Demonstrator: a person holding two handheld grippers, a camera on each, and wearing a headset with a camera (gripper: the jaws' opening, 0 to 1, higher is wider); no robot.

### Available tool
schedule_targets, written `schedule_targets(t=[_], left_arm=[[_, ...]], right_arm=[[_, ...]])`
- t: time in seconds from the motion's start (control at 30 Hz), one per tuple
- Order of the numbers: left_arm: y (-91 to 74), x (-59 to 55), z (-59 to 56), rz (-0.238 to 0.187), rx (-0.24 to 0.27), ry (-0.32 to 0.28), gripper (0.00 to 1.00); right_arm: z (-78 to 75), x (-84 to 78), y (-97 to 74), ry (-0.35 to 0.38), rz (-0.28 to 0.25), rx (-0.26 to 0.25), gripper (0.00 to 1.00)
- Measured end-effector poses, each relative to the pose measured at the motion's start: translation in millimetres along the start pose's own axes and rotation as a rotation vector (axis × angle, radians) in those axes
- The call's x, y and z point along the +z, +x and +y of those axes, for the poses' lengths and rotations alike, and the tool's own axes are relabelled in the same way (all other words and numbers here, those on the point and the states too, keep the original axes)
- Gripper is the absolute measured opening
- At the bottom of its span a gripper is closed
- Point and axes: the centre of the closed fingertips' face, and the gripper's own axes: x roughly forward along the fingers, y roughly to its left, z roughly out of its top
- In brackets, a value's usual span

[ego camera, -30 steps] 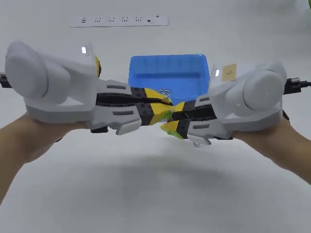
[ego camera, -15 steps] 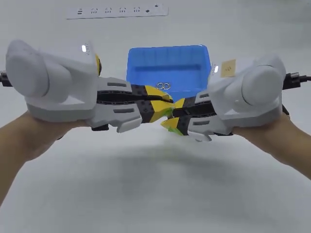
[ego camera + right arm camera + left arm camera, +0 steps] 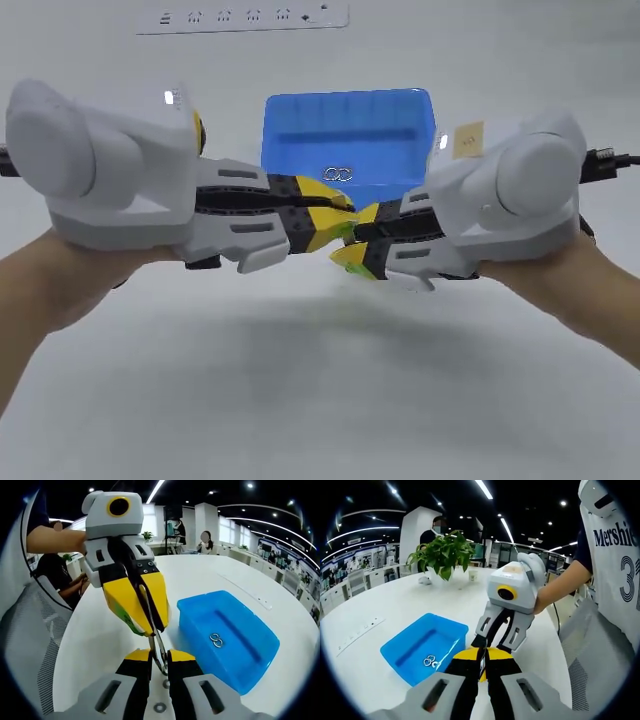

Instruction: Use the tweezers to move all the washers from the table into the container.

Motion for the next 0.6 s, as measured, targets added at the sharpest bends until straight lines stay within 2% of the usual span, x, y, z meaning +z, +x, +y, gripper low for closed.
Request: schedule_targets(t=[0.37,0.6], left_arm=[[0.6,-0.6,-2.6,0.014,-0.026,-0.010,0.07],[0.6,-1.4,-7.2,0.036,-0.073,0.016,0.07]], right_arm=[[2.1,-2.3,-0.2,0.007,0.001,0.000,0.13],[5.6,-3.1,-0.9,0.004,-0.001,0.002,0.13]])
